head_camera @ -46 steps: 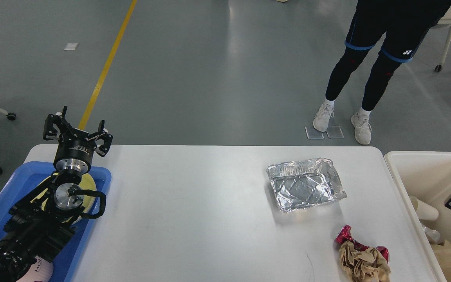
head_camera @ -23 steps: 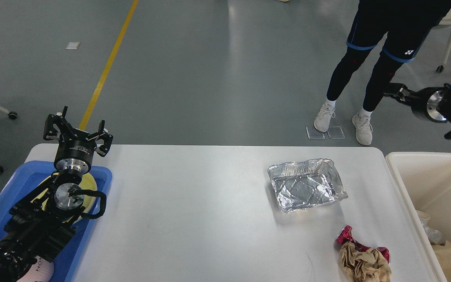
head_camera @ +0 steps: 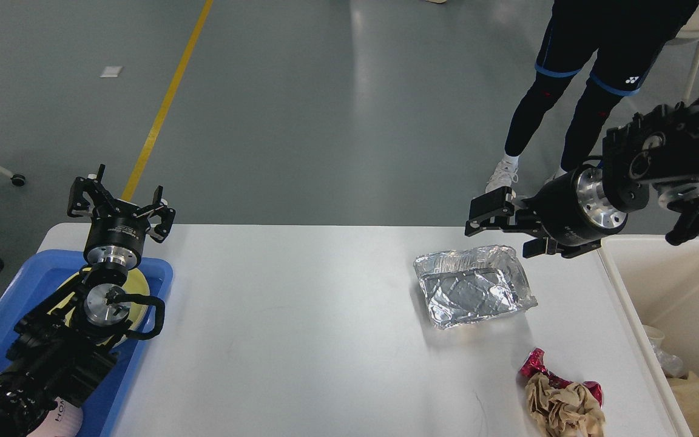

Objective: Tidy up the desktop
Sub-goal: 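Raise the right gripper out of the bin and swing it back, then lower the right gripper onto the flat foil tray and grasp it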

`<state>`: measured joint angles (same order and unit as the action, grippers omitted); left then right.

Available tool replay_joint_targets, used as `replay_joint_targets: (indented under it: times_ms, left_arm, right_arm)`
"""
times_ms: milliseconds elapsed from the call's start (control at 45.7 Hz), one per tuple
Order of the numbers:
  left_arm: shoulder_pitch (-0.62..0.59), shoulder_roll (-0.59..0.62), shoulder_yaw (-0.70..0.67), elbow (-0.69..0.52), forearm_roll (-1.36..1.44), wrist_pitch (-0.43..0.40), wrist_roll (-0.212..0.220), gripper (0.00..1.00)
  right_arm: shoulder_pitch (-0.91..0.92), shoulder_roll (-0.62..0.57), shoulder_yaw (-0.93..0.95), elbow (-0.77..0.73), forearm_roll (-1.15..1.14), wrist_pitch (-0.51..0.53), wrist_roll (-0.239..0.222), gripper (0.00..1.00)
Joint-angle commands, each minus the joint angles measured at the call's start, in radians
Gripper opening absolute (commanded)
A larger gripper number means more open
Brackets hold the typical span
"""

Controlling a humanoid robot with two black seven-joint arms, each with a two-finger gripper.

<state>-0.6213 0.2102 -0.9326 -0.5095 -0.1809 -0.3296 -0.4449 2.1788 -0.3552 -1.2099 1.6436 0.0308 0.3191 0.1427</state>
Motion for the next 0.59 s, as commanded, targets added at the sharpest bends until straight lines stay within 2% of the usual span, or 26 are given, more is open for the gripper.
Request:
replay_joint_targets:
  times_ms: [0, 87, 197, 284, 416, 569]
  left_arm:
    - [0.000, 0.000, 0.000, 0.000, 0.000, 0.000, 0.000, 1.00]
    - [0.000, 0.000, -0.002, 0.000, 0.000, 0.000, 0.000, 1.00]
    - [0.000, 0.000, 0.000, 0.000, 0.001, 0.000, 0.000, 1.00]
    - [0.000, -0.002, 0.000, 0.000, 0.001, 0.000, 0.000, 1.00]
    - [-0.001, -0.002, 0.000, 0.002, 0.000, 0.000, 0.000, 1.00]
    - [-0.001, -0.002, 0.000, 0.000, 0.000, 0.000, 0.000, 1.00]
  right_arm:
    - [0.009, 0.059, -0.028, 0.041, -0.017, -0.005, -0.003, 1.00]
    - [-0.086, 0.084, -0.031, -0.004, -0.026, -0.049, -0.006, 1.00]
    - [-0.255, 0.123, -0.031, -0.155, -0.017, -0.187, -0.006, 1.00]
    - [-0.408, 0.172, -0.028, -0.325, -0.008, -0.242, -0.006, 1.00]
    - [-0.560, 0.231, -0.025, -0.519, -0.003, -0.255, -0.006, 1.00]
    - [-0.686, 0.315, -0.023, -0.619, 0.001, -0.270, -0.005, 1.00]
